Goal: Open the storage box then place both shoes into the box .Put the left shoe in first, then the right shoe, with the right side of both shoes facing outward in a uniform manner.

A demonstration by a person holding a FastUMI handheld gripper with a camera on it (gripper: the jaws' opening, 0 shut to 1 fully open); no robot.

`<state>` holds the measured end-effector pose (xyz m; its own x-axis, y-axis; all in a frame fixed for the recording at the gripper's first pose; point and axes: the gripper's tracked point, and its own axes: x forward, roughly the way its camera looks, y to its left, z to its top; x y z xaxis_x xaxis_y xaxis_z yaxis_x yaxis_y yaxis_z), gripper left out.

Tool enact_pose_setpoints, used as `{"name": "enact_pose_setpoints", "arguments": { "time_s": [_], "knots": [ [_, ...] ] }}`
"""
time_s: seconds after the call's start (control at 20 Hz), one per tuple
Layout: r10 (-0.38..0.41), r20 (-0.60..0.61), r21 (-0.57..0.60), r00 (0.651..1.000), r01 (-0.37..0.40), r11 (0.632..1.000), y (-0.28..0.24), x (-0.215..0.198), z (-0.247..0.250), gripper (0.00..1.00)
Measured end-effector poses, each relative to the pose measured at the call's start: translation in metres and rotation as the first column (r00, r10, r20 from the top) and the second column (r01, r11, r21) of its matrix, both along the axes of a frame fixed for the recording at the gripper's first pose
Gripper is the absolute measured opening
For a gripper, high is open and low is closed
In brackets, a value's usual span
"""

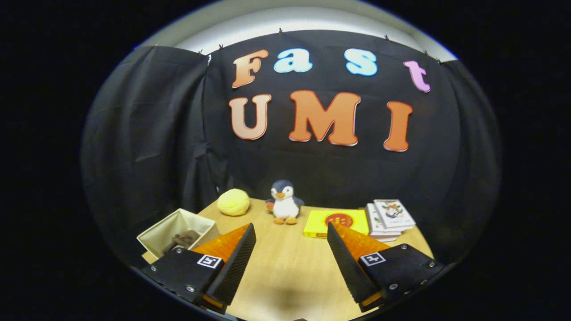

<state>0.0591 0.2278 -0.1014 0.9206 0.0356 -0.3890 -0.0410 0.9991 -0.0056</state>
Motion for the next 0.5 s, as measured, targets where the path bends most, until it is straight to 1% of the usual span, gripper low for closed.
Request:
{"name": "enact_pose_setpoints", "arguments": {
  "time_s": [0.15, 0.35, 0.5],
  "knots": [
    [-0.029, 0.121, -0.076, 0.992, 0.039, 0.996, -0.030, -0.005, 0.032, 0.97],
    [-0.066, 0.244, -0.069, 0.968, 0.085, 0.994, -0.055, -0.014, 0.073, 0.98],
    [-0.093, 0.304, -0.072, 0.948, 0.120, 0.990, -0.075, -0.019, 0.094, 0.99]
  ]
}}
